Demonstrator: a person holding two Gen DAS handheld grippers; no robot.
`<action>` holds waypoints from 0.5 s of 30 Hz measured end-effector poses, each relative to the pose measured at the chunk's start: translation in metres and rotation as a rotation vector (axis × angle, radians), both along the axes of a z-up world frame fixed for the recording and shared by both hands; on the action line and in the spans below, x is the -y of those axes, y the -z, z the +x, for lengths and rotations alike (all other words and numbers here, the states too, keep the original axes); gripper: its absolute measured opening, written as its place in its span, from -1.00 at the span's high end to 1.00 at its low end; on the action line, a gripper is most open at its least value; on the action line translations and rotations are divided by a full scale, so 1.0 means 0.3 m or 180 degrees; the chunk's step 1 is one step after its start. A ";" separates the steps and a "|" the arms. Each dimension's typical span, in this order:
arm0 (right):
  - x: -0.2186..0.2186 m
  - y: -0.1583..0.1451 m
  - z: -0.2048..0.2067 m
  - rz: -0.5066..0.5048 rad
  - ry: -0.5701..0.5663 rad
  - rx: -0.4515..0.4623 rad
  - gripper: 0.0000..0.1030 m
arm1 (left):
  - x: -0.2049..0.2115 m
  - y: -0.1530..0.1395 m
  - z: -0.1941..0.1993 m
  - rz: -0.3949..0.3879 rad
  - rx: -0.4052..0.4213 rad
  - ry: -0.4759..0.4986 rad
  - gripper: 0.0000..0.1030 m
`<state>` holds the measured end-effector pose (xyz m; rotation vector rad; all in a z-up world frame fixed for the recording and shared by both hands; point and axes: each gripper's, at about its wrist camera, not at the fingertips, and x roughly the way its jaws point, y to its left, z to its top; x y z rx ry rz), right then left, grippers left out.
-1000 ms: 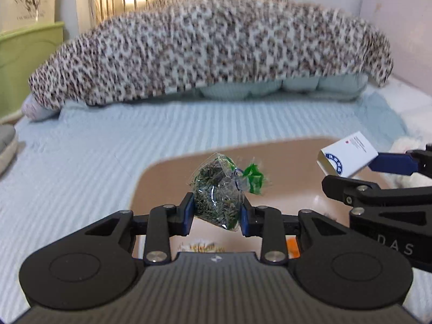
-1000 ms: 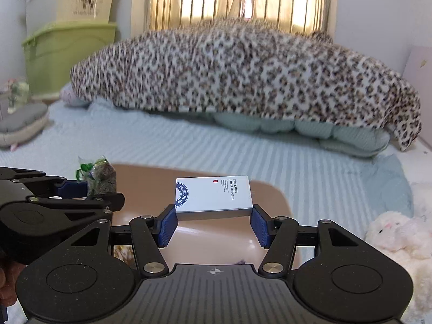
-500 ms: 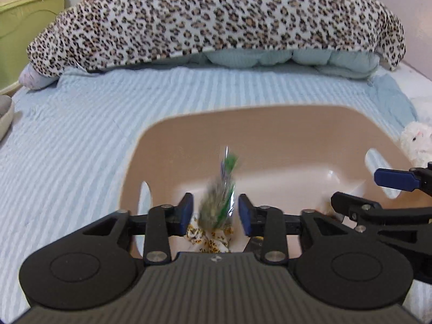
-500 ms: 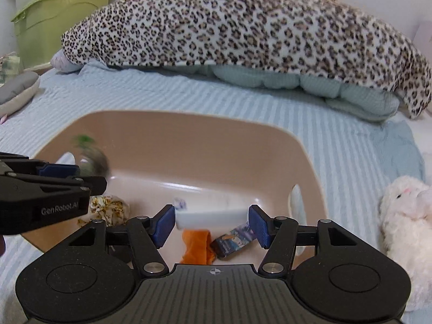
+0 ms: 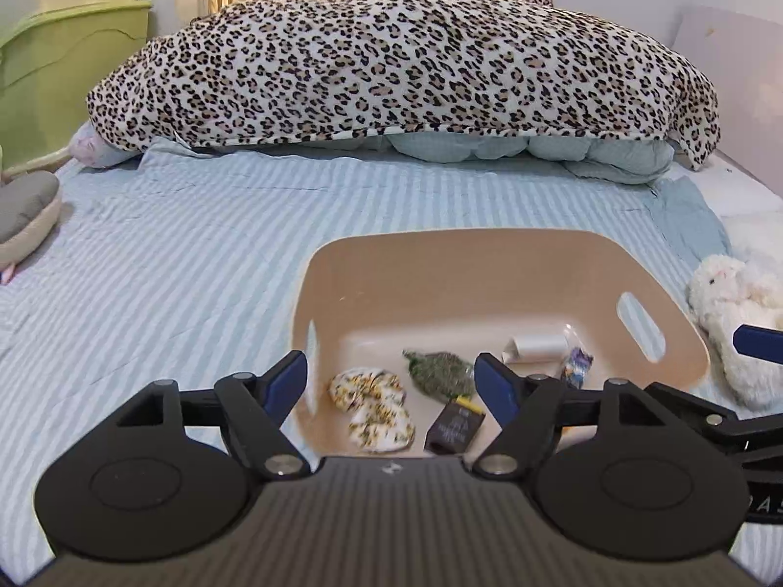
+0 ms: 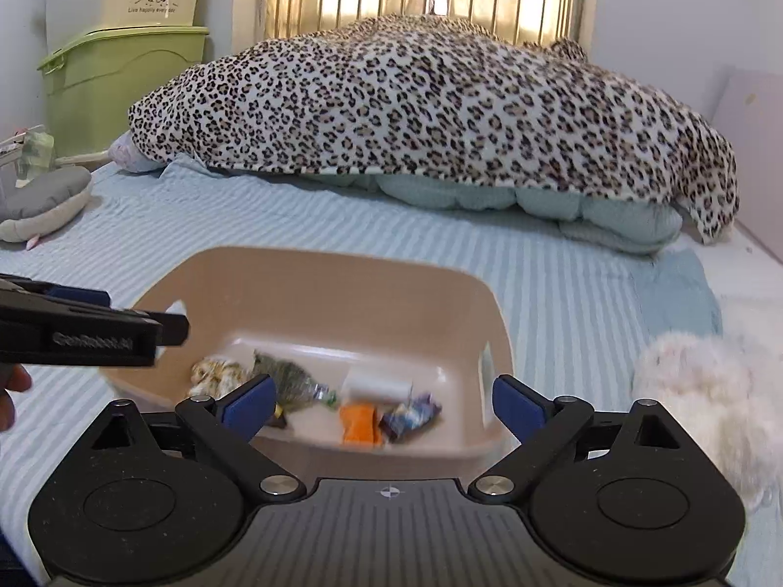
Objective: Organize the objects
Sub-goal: 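Lift both items into the basket and open both tools, then grasp the hair clip with left tool while right tool grasps blue tea box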
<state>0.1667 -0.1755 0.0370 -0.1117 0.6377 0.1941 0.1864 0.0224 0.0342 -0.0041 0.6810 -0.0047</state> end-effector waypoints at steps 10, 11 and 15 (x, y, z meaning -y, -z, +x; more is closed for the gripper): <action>0.009 0.077 -0.110 0.0059 -0.0012 -0.0322 -0.92 | -0.010 0.040 -0.157 0.0092 -0.0127 0.0054 -0.61; 0.004 0.087 -0.119 0.0041 -0.0020 -0.0349 -0.92 | -0.011 0.055 -0.166 0.0104 -0.0159 0.0055 -0.61; -0.008 0.133 -0.140 0.0008 -0.0029 -0.0486 -0.94 | -0.016 0.119 -0.186 0.0125 -0.0304 0.0043 -0.61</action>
